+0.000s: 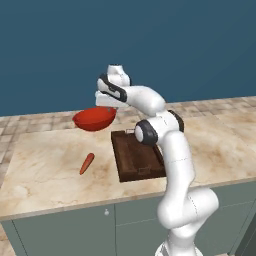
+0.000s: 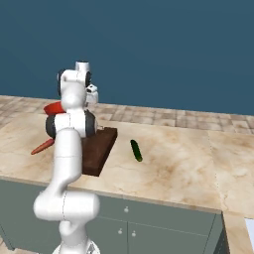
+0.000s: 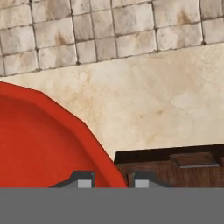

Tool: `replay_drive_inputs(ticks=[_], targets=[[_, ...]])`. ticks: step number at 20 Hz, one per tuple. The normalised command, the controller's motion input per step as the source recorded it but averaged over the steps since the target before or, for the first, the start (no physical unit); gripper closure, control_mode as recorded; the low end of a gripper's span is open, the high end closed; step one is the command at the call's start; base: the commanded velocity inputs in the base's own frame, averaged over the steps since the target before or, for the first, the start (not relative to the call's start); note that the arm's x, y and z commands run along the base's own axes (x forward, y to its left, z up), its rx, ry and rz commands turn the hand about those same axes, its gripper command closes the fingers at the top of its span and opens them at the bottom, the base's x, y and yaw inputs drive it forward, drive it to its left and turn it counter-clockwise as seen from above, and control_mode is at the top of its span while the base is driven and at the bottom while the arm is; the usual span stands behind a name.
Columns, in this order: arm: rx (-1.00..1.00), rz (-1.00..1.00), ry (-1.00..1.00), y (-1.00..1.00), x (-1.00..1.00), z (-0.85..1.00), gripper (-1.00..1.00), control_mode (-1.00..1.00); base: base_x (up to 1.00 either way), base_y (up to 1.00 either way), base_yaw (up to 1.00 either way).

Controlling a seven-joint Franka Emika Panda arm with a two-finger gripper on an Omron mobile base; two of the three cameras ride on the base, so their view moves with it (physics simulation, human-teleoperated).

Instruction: Place the two vegetables and bowl onto the tray for setting up a vegetable dip station.

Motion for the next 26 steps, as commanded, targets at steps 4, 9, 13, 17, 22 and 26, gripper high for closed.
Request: replay_drive_inputs(ticks=[4, 9, 13, 17, 22, 26], targets=[[0.03, -0.07, -0.01, -0.74, -0.63, 0.20, 1.00, -1.00, 0.00, 0.00, 0.00], [-0.03, -0.08, 0.00, -0.78, -0.63, 0.01, 1.00, -1.00, 0.00, 0.00, 0.00], [-0.04, -0.06, -0.06, -0.71, -0.78, -0.09, 1.00, -1.00, 0.00, 0.00, 0.00], [-0.01, -0.05, -0.07, -0.67, -0.45, -0.11, 1.00, -1.00, 0.00, 0.00, 0.00], [0.00, -0.02, -0.24, -0.17, -0.12, -0.13, 1.00, -1.00, 0.00, 0.00, 0.00], [0.00, 0.00, -0.12, -0.12, 0.02, -0.28, 1.00, -1.00, 0.00, 0.00, 0.00]])
